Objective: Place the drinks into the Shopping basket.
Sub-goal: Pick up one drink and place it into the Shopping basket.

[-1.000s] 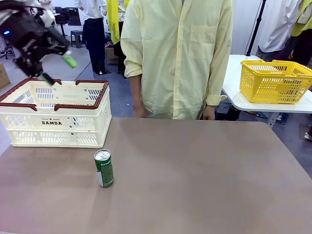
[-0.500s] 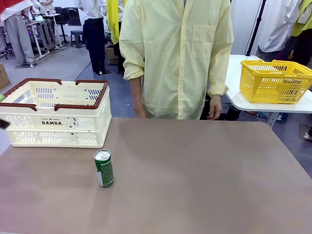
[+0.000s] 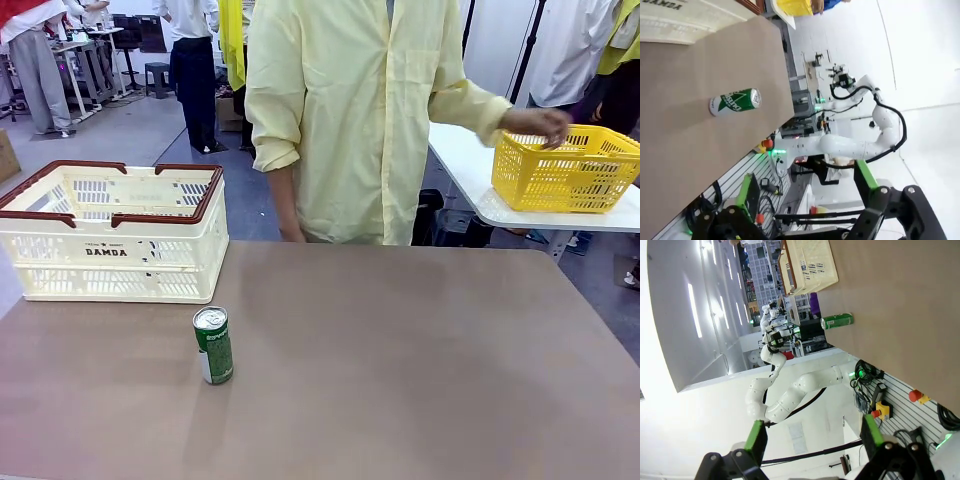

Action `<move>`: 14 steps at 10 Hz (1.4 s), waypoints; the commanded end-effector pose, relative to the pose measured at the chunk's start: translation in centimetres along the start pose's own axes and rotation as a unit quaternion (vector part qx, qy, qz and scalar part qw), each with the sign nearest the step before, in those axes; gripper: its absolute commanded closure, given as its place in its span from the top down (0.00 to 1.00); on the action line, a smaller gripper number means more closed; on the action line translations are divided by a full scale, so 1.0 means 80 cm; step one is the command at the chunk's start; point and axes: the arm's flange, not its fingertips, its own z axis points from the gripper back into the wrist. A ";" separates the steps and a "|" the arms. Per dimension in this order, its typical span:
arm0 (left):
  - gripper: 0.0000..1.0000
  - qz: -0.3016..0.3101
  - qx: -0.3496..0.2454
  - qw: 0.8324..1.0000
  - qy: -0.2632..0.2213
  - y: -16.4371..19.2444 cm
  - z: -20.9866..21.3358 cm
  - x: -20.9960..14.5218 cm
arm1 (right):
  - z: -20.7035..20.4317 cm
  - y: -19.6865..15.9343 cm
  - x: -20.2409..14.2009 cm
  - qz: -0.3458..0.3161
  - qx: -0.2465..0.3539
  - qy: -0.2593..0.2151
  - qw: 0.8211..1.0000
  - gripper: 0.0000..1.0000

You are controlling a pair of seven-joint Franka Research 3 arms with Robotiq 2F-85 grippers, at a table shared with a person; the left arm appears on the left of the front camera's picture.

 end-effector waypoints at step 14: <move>1.00 -0.208 0.482 0.848 0.069 -0.204 -0.359 -0.071 | 0.002 0.003 -0.003 0.001 -0.003 0.004 1.000 1.00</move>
